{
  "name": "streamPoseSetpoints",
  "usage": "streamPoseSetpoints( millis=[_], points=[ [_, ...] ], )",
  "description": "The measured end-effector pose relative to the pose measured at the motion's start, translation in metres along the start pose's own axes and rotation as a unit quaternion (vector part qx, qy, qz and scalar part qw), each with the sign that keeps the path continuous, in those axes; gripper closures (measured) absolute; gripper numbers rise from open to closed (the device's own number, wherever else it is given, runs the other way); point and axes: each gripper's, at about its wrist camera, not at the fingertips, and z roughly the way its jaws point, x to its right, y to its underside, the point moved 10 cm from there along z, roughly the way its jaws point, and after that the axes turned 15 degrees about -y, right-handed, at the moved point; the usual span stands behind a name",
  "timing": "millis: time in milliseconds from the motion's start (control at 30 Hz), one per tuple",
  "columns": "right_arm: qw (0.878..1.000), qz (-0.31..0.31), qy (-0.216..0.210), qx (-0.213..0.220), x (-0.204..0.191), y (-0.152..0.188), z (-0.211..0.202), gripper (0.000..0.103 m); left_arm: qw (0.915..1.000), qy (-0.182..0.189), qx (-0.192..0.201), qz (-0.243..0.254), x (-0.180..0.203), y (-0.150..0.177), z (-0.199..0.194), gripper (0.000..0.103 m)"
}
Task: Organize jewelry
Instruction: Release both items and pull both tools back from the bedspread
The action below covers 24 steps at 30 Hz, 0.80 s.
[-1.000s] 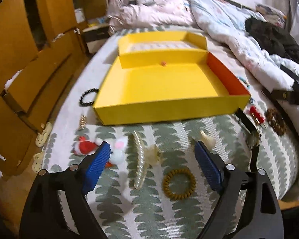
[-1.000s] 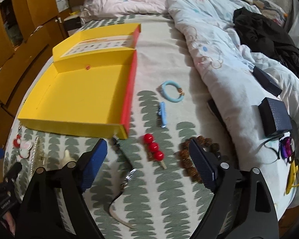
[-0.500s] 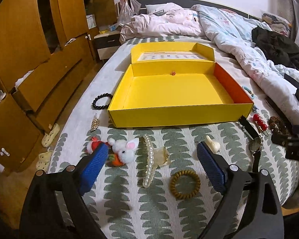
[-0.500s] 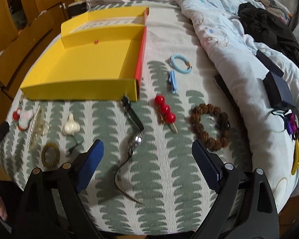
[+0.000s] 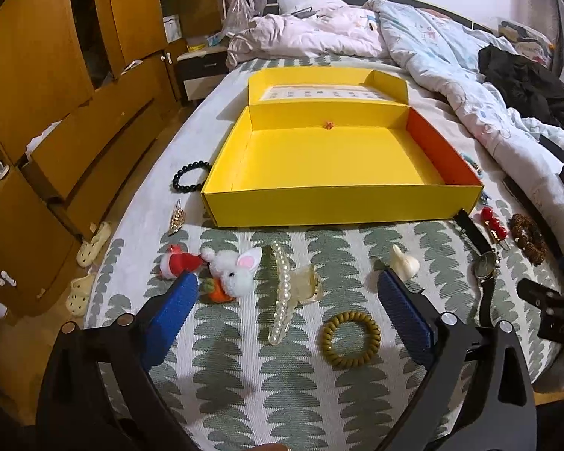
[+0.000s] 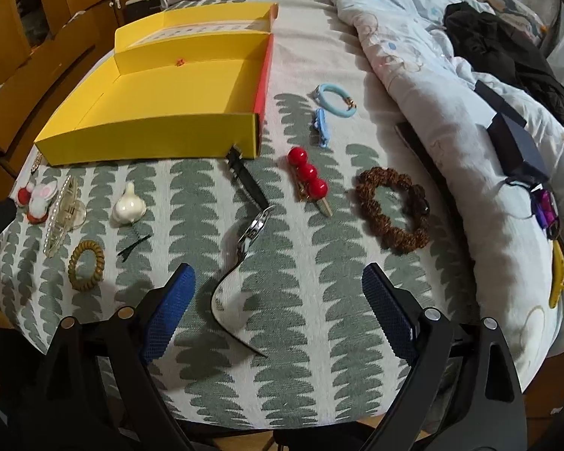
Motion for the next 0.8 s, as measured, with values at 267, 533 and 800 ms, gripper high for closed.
streamPoseSetpoints(
  millis=[267,533,800],
  points=[
    [1.000,0.003,-0.002,-0.005,-0.004,0.008,0.007,0.008,0.9999,0.003,-0.011,0.010,0.008,0.003,0.009,0.008],
    [1.000,0.022,0.010,0.007,0.011,0.008,-0.001,0.007,0.9998,-0.005,-0.013,0.014,0.010,0.003,0.011,0.008],
    [0.999,0.028,0.012,0.008,0.015,0.006,-0.003,0.007,0.9998,-0.015,0.001,0.016,0.008,0.000,0.007,0.008]
  ],
)
